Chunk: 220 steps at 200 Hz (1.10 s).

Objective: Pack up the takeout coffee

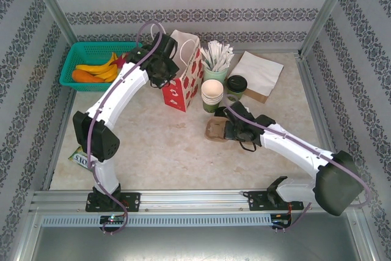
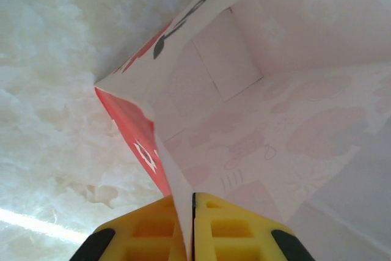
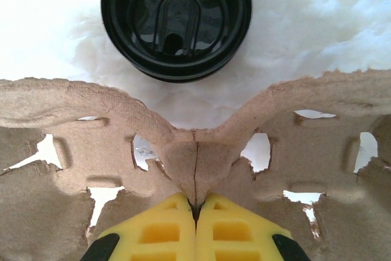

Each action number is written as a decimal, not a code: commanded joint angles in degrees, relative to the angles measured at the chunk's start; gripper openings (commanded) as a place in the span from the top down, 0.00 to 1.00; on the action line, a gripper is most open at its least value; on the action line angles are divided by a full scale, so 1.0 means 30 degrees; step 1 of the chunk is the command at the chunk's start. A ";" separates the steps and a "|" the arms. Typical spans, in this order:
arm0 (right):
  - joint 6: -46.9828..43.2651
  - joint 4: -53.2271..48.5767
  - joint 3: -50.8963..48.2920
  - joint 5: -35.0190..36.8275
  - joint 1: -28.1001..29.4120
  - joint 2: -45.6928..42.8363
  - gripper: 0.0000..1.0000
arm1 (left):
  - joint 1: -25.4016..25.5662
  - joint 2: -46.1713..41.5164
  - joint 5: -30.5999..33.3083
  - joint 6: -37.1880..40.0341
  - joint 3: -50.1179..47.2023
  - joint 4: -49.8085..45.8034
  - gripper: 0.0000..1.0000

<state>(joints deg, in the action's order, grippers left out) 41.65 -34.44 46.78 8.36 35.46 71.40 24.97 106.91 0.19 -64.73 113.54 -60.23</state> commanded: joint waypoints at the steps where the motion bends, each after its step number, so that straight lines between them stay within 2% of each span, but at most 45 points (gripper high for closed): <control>1: -0.0346 -0.0591 -0.0345 0.0621 -0.0404 -0.0771 1.00 | -0.0512 -0.1388 0.0227 0.1184 -0.0797 -0.0287 0.94; 35: -0.0592 -0.0793 -0.0564 0.0451 -0.1120 -0.1595 1.00 | -0.1157 -0.3016 -0.0186 0.3290 -0.2628 -0.0016 1.00; 63: -0.0954 -0.1056 -0.0544 0.0076 -0.1919 -0.2127 1.00 | -0.1829 -0.4466 -0.0949 0.5403 -0.3786 -0.0394 1.00; 97: -0.1334 -0.1200 -0.0450 -0.0523 -0.2915 -0.2859 1.00 | -0.2955 -0.6277 -0.3244 0.7256 -0.5615 -0.1294 1.00; 136: -0.1524 -0.1587 -0.0287 -0.1403 -0.4029 -0.3532 1.00 | -0.3765 -0.8237 -0.4475 0.8534 -0.6322 -0.3162 1.00; 174: -0.1436 -0.1672 0.0029 -0.1928 -0.5068 -0.4181 1.00 | -0.3808 -0.9234 -0.5825 0.9595 -0.6630 -0.4494 1.00; 220: -0.1424 -0.2173 0.0663 -0.2279 -0.6138 -0.4667 1.00 | -0.3793 -0.9856 -0.8616 1.0471 -0.7184 -0.4885 1.00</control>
<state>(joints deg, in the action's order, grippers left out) 38.13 -39.24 46.41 2.87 18.46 58.54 14.15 78.98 -19.20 -36.60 93.25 -71.72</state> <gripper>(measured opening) 0.065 0.053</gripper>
